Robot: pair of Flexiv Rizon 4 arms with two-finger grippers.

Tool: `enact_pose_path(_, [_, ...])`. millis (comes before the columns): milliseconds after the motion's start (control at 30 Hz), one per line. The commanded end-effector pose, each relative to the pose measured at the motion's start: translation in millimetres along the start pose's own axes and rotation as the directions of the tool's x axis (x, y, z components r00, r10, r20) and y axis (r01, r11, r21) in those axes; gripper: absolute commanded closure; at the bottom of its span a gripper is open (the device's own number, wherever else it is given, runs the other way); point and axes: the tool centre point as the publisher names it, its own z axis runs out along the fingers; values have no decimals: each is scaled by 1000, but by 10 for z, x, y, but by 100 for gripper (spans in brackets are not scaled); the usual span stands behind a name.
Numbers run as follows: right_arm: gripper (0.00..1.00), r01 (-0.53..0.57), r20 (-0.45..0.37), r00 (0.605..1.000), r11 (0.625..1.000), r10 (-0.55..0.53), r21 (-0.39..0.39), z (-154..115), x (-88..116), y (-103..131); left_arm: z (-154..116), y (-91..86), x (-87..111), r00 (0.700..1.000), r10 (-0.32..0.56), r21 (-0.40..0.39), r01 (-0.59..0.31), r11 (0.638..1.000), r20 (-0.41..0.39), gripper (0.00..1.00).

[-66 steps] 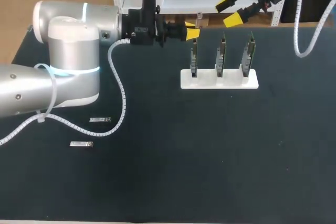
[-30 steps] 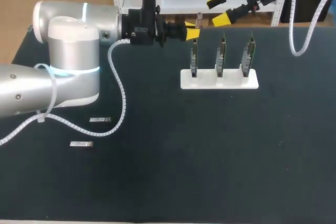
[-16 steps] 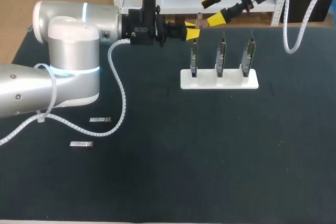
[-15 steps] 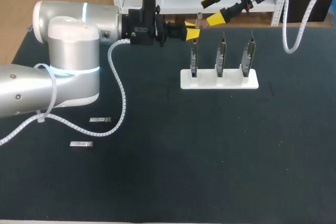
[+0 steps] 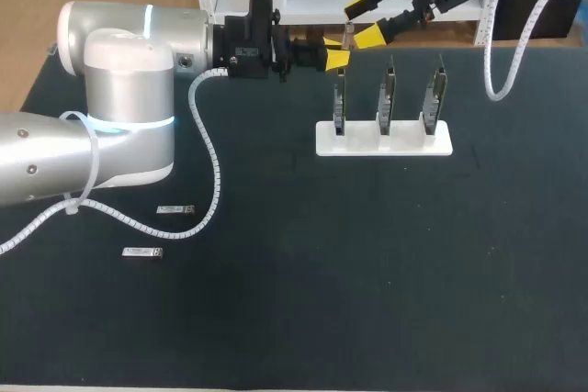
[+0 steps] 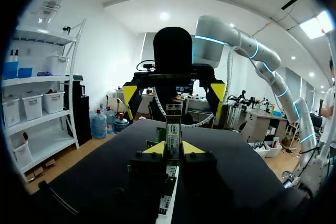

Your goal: Pick up the optical module with the left hand, and insert it into the network port with the right hand.

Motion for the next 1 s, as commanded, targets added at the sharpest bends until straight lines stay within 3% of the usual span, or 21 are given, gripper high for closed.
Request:
enact_pose_path(33, [0, -3, 5, 1000, 1000, 3, 9, 27, 8, 32, -3, -18, 2, 1000, 1, -6, -1, 1000, 2, 100])
enact_pose_path(767, [0, -1, 8, 1000, 1000, 1, 14, 70, -36, 15, -3, -18, 2, 1000, 1, -6, -1, 1000, 2, 100])
enact_pose_path(800, [57, -1, 9, 1000, 1000, 1, 16, 68, -37, 13, -3, -18, 2, 1000, 1, -6, -1, 1000, 2, 100])
enact_pose_path(833, [83, -2, 11, 1000, 1000, 2, 19, 67, -37, 12, -3, -18, 2, 1000, 1, -6, -1, 1000, 2, 100])
enact_pose_path(867, [100, -1, 11, 1000, 1000, 1, 21, 66, -37, 11, -3, -18, 2, 1000, 1, -6, -1, 1000, 2, 100])
enact_pose_path(1000, [100, 0, 9, 1000, 1000, 0, 26, 64, -39, 9, -3, -18, 2, 1000, 1, -6, -1, 1000, 2, 100])
